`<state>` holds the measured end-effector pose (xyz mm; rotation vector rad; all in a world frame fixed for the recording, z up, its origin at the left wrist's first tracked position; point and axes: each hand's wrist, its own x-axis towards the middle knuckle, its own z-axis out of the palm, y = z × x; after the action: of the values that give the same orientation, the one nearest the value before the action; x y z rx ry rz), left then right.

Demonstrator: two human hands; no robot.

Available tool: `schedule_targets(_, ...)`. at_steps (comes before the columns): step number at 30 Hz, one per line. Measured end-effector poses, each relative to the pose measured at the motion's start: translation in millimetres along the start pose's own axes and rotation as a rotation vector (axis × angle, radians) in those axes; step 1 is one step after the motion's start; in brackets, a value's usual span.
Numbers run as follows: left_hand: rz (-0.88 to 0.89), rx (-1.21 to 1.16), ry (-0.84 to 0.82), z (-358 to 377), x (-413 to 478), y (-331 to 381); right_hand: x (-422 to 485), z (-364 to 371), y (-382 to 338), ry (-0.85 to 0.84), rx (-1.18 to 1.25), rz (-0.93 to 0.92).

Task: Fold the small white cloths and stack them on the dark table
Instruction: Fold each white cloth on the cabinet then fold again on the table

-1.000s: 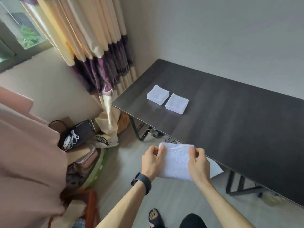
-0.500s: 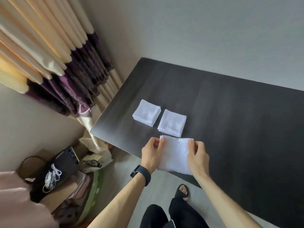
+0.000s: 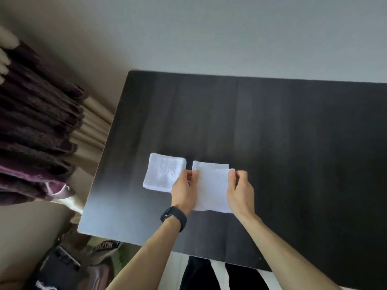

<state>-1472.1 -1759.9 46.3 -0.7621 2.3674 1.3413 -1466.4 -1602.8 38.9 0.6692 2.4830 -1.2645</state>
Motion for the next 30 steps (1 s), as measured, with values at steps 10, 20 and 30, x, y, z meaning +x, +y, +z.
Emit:
schedule_targets(10, 0.035, 0.211, -0.111, 14.0, 57.5, -19.3, 38.4, 48.6, 14.0, 0.119, -0.174, 0.061)
schedule_targets(20, 0.071, 0.28, -0.107, 16.2, 68.2, -22.2, 44.2, 58.1, 16.6, 0.189, -0.223, 0.066)
schedule_targets(30, 0.165, 0.46, -0.072, 7.8, 60.7, -15.7, 43.8, 58.7, 20.3, 0.255, -0.274, 0.108)
